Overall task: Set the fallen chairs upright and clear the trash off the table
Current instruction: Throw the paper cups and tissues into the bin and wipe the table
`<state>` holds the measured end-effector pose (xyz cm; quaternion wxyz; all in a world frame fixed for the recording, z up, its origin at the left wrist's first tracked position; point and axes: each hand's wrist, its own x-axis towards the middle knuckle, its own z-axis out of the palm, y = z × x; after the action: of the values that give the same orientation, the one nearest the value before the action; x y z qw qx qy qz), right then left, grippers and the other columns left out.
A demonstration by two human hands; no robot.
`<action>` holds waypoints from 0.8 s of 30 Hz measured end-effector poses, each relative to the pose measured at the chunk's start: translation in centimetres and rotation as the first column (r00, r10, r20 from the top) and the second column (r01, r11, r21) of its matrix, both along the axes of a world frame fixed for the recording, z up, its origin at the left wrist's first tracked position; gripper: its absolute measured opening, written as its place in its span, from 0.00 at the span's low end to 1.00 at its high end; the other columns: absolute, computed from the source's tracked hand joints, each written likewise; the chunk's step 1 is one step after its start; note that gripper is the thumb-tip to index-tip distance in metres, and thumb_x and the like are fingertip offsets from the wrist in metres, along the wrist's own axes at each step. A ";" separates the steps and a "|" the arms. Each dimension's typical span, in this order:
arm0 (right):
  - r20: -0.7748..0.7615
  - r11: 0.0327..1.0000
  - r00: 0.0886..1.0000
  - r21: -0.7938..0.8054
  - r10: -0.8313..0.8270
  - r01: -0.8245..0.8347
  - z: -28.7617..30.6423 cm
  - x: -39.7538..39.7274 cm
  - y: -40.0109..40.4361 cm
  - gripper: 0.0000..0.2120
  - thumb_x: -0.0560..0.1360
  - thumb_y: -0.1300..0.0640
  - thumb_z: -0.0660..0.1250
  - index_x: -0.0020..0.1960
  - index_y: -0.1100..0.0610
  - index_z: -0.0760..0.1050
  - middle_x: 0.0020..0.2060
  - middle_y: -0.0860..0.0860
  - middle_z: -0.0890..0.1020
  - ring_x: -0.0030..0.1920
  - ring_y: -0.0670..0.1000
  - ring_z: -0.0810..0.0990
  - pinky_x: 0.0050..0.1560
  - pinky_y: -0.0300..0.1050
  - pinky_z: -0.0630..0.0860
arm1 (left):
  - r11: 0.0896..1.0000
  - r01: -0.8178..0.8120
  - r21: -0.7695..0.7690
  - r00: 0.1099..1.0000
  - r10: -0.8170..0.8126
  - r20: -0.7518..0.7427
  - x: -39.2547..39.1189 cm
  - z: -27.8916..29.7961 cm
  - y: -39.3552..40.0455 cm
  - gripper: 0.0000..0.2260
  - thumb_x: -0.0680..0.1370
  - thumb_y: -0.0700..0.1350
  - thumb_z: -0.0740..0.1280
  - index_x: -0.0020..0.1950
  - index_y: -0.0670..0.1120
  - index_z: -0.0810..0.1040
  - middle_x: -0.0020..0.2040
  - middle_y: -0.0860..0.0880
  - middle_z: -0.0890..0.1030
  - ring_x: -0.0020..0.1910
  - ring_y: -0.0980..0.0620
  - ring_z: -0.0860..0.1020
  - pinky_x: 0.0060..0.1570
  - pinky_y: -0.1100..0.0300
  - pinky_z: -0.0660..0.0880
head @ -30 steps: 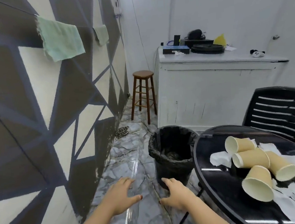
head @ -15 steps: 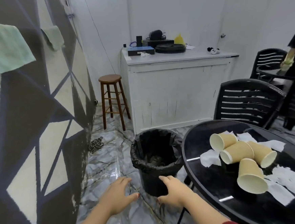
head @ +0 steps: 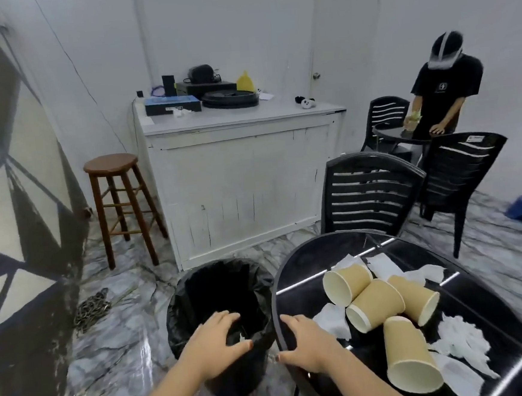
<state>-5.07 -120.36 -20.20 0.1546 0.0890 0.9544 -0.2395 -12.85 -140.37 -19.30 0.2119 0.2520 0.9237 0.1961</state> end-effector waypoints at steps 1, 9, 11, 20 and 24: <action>-0.010 1.000 1.000 0.005 -0.019 0.019 0.2 -0.3 1.0 0.40 0.70 0.42 0.65 0.75 0.51 0.51 0.73 0.52 0.61 0.71 0.52 0.61 0.68 0.48 0.63 | 1.000 0.023 0.008 1.000 -0.023 0.000 -0.7 0.1 1.3 0.51 0.55 0.81 0.49 0.73 0.55 0.58 0.76 0.52 0.56 0.75 0.52 0.51 0.74 0.50 0.52; -0.125 0.965 0.958 -0.058 -0.260 0.254 1.7 0.1 7.1 0.38 0.71 0.43 0.66 0.75 0.49 0.53 0.73 0.49 0.60 0.71 0.49 0.61 0.68 0.45 0.63 | 0.968 0.250 0.019 0.966 -0.248 -0.074 -4.4 0.2 10.7 0.36 0.70 0.69 0.59 0.74 0.55 0.58 0.76 0.51 0.57 0.74 0.52 0.55 0.73 0.52 0.53; -0.139 0.945 0.935 -0.072 -0.326 0.319 2.1 0.7 8.4 0.37 0.71 0.44 0.66 0.74 0.51 0.54 0.72 0.49 0.62 0.70 0.50 0.62 0.68 0.44 0.63 | 0.952 0.305 0.033 0.950 -0.302 -0.076 -5.0 0.3 12.9 0.36 0.70 0.70 0.59 0.73 0.55 0.58 0.76 0.51 0.58 0.74 0.52 0.57 0.73 0.52 0.55; -0.135 0.801 0.792 -0.024 -0.596 0.598 3.0 3.6 12.5 0.39 0.70 0.43 0.66 0.75 0.49 0.51 0.74 0.49 0.58 0.72 0.51 0.60 0.70 0.48 0.62 | 0.819 0.568 0.081 0.821 -0.558 -0.123 -6.2 0.8 21.4 0.32 0.72 0.64 0.63 0.73 0.55 0.59 0.76 0.52 0.55 0.73 0.52 0.58 0.73 0.53 0.55; -0.131 0.704 0.695 -0.042 -0.707 0.709 3.1 4.8 13.6 0.38 0.70 0.43 0.66 0.74 0.48 0.53 0.72 0.48 0.61 0.70 0.50 0.63 0.67 0.47 0.65 | 0.757 0.645 0.100 0.763 -0.632 -0.136 -6.9 0.9 24.0 0.29 0.74 0.61 0.62 0.73 0.55 0.59 0.76 0.53 0.55 0.74 0.51 0.57 0.73 0.53 0.54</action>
<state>-0.26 -106.72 -17.10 -0.0157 0.4335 0.8563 -0.2804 -19.74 -116.36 -18.44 0.2040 0.5752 0.7749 0.1645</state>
